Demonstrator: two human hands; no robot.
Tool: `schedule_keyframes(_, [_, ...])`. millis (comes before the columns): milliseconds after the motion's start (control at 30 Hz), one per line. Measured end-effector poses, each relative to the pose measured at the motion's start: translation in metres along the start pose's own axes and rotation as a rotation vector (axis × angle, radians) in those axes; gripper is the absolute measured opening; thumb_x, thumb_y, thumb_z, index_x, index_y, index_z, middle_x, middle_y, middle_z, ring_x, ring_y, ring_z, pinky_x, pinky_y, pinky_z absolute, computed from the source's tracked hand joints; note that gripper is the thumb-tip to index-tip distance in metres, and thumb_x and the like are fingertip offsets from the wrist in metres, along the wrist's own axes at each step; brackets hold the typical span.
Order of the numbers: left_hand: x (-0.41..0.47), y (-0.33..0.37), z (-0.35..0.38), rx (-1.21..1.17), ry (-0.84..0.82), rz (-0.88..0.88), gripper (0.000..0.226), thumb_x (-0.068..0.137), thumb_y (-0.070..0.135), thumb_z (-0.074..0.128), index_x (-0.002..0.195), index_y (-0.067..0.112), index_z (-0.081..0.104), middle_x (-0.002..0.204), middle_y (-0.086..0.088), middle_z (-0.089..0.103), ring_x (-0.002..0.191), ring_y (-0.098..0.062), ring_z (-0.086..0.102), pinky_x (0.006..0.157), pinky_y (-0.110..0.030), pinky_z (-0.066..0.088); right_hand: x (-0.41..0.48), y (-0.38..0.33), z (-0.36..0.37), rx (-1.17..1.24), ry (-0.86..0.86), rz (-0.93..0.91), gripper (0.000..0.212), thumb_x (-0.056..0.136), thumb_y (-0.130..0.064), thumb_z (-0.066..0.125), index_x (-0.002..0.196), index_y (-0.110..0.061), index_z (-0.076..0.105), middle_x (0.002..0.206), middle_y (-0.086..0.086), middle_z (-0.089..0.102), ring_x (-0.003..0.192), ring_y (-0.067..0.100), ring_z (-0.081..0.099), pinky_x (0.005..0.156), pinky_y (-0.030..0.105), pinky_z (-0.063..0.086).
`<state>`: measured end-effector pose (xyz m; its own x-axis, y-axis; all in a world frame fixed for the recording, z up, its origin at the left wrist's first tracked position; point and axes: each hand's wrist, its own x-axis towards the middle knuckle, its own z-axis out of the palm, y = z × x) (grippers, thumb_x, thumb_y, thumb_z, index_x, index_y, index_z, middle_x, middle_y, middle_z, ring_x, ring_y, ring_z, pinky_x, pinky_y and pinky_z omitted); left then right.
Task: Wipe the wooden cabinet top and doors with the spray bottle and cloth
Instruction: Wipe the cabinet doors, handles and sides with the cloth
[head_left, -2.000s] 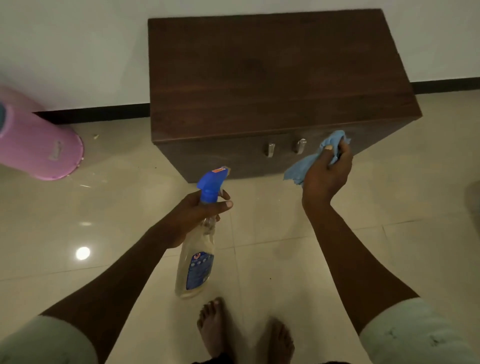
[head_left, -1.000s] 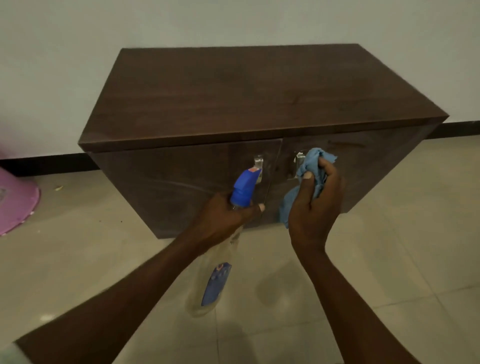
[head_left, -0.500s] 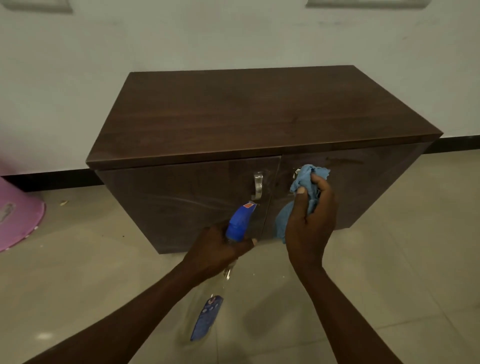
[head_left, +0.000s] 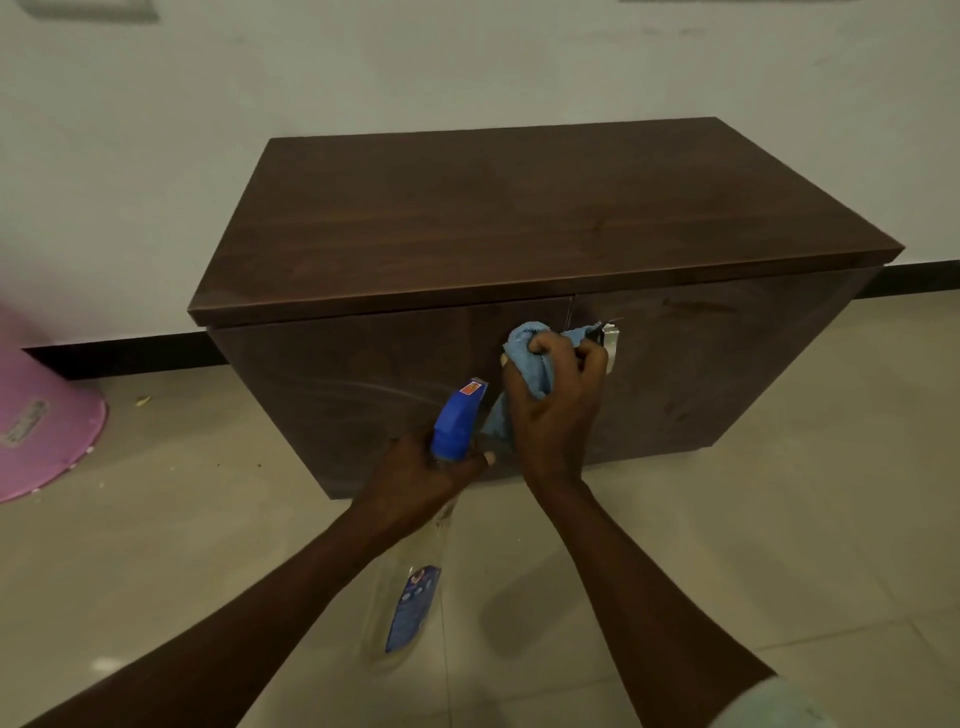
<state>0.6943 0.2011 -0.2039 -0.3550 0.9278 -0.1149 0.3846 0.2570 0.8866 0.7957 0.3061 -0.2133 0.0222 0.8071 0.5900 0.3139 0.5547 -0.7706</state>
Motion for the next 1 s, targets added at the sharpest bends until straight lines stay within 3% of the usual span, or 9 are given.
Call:
schedule_keyframes(133, [-0.002, -0.001, -0.002, 0.010, -0.022, -0.009, 0.027, 0.082, 0.030, 0.069, 0.088, 0.006, 0.059, 0.065, -0.011, 0.060, 0.060, -0.022, 0.058, 0.065, -0.038, 0.054, 0.006, -0.005, 0.007, 0.086, 0.101, 0.126, 0.026, 0.075, -0.014, 0.080, 0.089, -0.006, 0.060, 0.098, 0.011, 0.054, 0.084, 0.011, 0.055, 0.072, 0.001, 0.042])
schedule_keyframes(233, [-0.002, 0.000, -0.002, 0.006, -0.017, 0.000, 0.026, 0.083, 0.028, 0.068, 0.092, 0.005, 0.060, 0.072, -0.020, 0.063, 0.064, -0.024, 0.059, 0.064, -0.034, 0.053, 0.006, -0.008, 0.009, 0.152, 0.138, 0.255, 0.026, 0.078, -0.019, 0.078, 0.093, -0.006, 0.060, 0.101, 0.009, 0.055, 0.087, 0.011, 0.057, 0.071, 0.001, 0.042])
schedule_keyframes(367, [0.000, 0.002, -0.005, 0.000, -0.007, 0.008, 0.024, 0.083, 0.031, 0.067, 0.091, 0.008, 0.061, 0.072, -0.015, 0.063, 0.065, -0.021, 0.060, 0.063, -0.028, 0.052, -0.011, 0.008, 0.005, -0.030, -0.053, -0.041, 0.017, 0.083, -0.020, 0.061, 0.094, -0.008, 0.056, 0.113, 0.017, 0.051, 0.103, 0.016, 0.055, 0.085, 0.014, 0.049])
schedule_keyframes(433, [0.001, 0.002, -0.005, 0.006, 0.007, -0.003, 0.027, 0.083, 0.032, 0.067, 0.091, 0.007, 0.060, 0.070, -0.011, 0.061, 0.064, -0.020, 0.058, 0.062, -0.027, 0.050, -0.014, 0.013, 0.005, -0.063, -0.108, -0.096, 0.018, 0.084, -0.027, 0.054, 0.093, -0.012, 0.053, 0.117, 0.016, 0.049, 0.105, 0.013, 0.053, 0.088, 0.006, 0.044])
schedule_keyframes(600, [0.000, -0.001, -0.004, -0.002, -0.010, 0.004, 0.016, 0.085, 0.026, 0.066, 0.084, 0.013, 0.057, 0.067, -0.007, 0.058, 0.062, -0.019, 0.056, 0.065, -0.033, 0.051, 0.003, -0.006, 0.010, -0.059, 0.042, 0.008, 0.015, 0.079, -0.009, 0.072, 0.087, -0.004, 0.060, 0.105, 0.016, 0.052, 0.093, 0.019, 0.056, 0.078, 0.004, 0.042])
schedule_keyframes(733, [-0.002, 0.001, -0.004, -0.021, -0.015, 0.009, 0.018, 0.084, 0.024, 0.067, 0.085, 0.010, 0.057, 0.067, -0.008, 0.058, 0.061, -0.018, 0.055, 0.063, -0.030, 0.050, 0.003, -0.013, 0.008, -0.006, 0.058, 0.024, 0.022, 0.081, -0.012, 0.075, 0.099, -0.005, 0.065, 0.110, 0.015, 0.054, 0.102, 0.019, 0.058, 0.082, 0.009, 0.048])
schedule_keyframes(833, [-0.001, 0.003, -0.007, -0.056, -0.001, -0.021, 0.026, 0.082, 0.030, 0.068, 0.093, 0.009, 0.058, 0.074, -0.009, 0.060, 0.066, -0.020, 0.058, 0.067, -0.034, 0.053, -0.003, -0.009, -0.003, 0.052, 0.022, 0.032, 0.031, 0.083, -0.016, 0.073, 0.110, -0.004, 0.064, 0.114, 0.015, 0.058, 0.104, 0.016, 0.058, 0.085, 0.002, 0.043])
schedule_keyframes(1000, [-0.001, 0.004, -0.010, -0.066, 0.003, -0.035, 0.024, 0.080, 0.033, 0.068, 0.089, 0.013, 0.059, 0.071, -0.004, 0.059, 0.066, -0.017, 0.057, 0.068, -0.033, 0.051, 0.005, -0.002, -0.014, -0.086, -0.008, -0.029, 0.034, 0.088, -0.022, 0.068, 0.116, -0.004, 0.063, 0.119, 0.015, 0.058, 0.109, 0.018, 0.057, 0.086, 0.005, 0.044])
